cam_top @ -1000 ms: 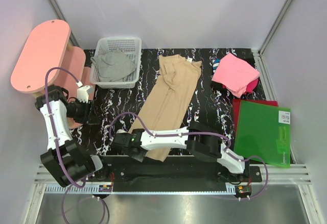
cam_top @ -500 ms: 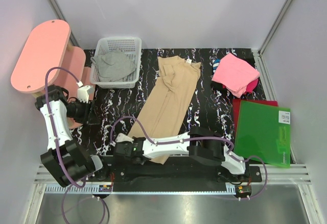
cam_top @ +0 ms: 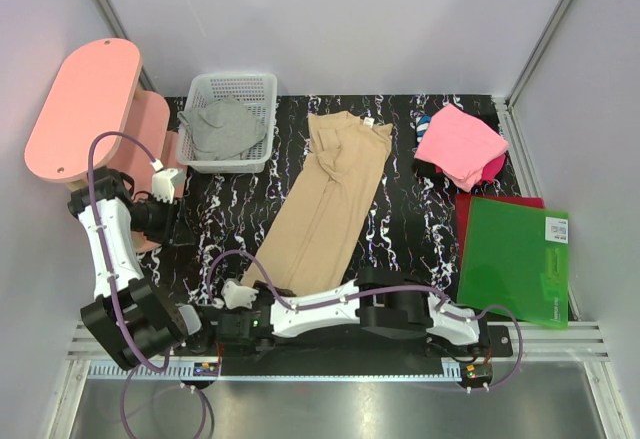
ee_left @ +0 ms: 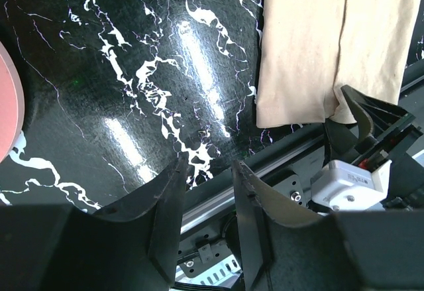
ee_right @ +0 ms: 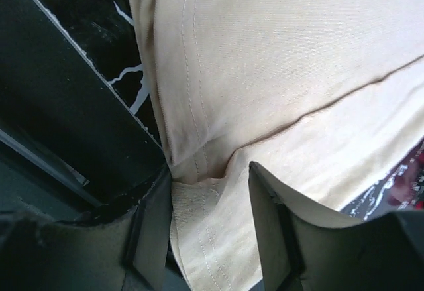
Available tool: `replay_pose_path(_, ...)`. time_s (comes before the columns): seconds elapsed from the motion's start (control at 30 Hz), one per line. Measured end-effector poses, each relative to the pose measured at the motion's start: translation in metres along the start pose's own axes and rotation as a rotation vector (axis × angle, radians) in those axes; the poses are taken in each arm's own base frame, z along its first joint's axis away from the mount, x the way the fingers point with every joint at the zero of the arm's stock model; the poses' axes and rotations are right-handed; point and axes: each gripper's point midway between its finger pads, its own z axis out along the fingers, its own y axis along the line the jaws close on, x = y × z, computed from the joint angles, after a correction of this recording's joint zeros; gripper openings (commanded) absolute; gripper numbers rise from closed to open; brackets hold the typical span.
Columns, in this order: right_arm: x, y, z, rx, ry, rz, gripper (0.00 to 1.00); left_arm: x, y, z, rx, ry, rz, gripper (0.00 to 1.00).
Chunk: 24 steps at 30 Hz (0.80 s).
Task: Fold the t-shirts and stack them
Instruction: Grab the bottom of the folded rectangular tshirt with right arm
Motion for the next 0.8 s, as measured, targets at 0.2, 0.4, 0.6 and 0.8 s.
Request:
replay_pose_path(0.2,-0.0013,-0.0003,-0.0013,0.095,-0.020,-0.050,0.54,0.0011,-0.0010,-0.0002,0.004,0.004,0.003,0.38)
replay_pose_path(0.4,-0.0024,0.0002,-0.0021,0.150,-0.029,-0.091,0.54,0.0021,-0.0016,-0.0003,0.008,0.008,0.011,0.38)
replay_pose_path(0.6,-0.0033,0.0012,-0.0017,0.177,-0.026,-0.131,0.54,0.0022,-0.0014,-0.0004,0.009,0.008,0.022,0.38)
replay_pose_path(0.8,-0.0027,0.0047,-0.0002,0.165,-0.022,-0.127,0.33,0.0022,-0.0010,-0.0004,0.008,0.008,0.027,0.38)
